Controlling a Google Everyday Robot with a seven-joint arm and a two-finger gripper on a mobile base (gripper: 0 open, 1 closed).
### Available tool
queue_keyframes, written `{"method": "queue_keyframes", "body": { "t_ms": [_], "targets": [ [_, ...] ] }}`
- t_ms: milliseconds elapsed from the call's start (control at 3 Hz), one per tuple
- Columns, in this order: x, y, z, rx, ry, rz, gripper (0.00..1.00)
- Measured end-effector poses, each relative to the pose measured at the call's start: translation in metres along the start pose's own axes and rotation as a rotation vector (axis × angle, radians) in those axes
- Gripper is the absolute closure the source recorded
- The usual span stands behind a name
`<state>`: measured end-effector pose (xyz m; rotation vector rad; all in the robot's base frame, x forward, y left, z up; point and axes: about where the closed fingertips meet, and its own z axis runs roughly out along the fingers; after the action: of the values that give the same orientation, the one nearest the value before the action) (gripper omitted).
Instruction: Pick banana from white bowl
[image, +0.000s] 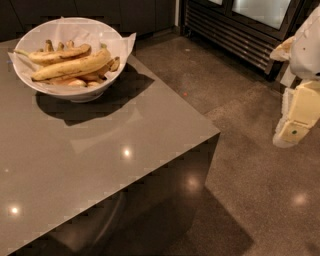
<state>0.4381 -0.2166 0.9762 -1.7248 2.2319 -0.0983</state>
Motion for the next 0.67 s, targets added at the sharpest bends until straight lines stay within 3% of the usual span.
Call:
{"method": "queue_keyframes", "body": {
  "t_ms": [667],
  "targets": [
    [-0.013,-0.009,0.001,0.012,0.026,-0.011,0.0]
  ]
}}
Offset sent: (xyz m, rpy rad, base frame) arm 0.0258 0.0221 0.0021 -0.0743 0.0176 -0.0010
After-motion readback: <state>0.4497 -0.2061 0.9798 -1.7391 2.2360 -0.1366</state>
